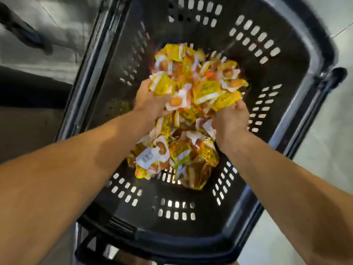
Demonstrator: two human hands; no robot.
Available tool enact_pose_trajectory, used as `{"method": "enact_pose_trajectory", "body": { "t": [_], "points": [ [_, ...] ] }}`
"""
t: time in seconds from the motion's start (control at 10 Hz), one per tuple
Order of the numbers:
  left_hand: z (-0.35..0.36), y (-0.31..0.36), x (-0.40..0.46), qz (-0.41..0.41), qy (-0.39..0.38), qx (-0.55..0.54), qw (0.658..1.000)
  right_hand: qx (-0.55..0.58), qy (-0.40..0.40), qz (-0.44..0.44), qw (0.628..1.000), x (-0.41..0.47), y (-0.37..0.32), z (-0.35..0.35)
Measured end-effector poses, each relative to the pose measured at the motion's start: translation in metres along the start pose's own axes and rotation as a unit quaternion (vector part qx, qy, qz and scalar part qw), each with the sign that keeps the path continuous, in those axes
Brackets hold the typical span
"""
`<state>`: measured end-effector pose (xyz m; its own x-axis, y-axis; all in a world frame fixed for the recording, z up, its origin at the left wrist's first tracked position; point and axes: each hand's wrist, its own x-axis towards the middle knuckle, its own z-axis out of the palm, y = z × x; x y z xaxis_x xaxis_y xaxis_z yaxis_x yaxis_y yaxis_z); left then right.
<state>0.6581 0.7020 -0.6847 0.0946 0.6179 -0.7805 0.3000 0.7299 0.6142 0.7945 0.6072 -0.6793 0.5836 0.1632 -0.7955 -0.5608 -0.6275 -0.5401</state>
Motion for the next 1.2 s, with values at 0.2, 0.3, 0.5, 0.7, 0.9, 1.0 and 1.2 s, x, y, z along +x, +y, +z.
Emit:
{"method": "enact_pose_trajectory", "body": {
  "t": [0.2,0.3,0.5,0.7,0.9,1.0,1.2],
  "points": [
    [-0.002,-0.010,-0.003,0.014,-0.011,0.093,0.996,-0.593,-0.050,-0.103,0.797,0.015,0.009,-0.010],
    [-0.009,-0.004,-0.016,0.037,-0.029,0.175,0.983,-0.494,-0.052,-0.059,0.866,0.001,0.002,-0.020],
    [-0.042,0.007,-0.083,0.048,-0.046,0.322,0.944,-0.205,-0.114,-0.010,0.972,-0.066,-0.008,-0.060],
    [-0.075,0.051,-0.220,0.115,-0.048,0.345,0.930,-0.341,-0.188,-0.138,0.910,-0.166,-0.035,-0.118],
    [-0.109,0.111,-0.412,0.214,0.008,0.325,0.921,-0.393,-0.226,-0.270,0.849,-0.308,-0.100,-0.193],
    [-0.125,0.114,-0.473,0.270,0.040,0.327,0.905,-0.423,-0.255,-0.296,0.817,-0.357,-0.123,-0.216],
    [-0.147,0.086,-0.584,0.256,0.091,0.315,0.909,-0.474,-0.285,-0.352,0.755,-0.446,-0.140,-0.267]
  ]
}}
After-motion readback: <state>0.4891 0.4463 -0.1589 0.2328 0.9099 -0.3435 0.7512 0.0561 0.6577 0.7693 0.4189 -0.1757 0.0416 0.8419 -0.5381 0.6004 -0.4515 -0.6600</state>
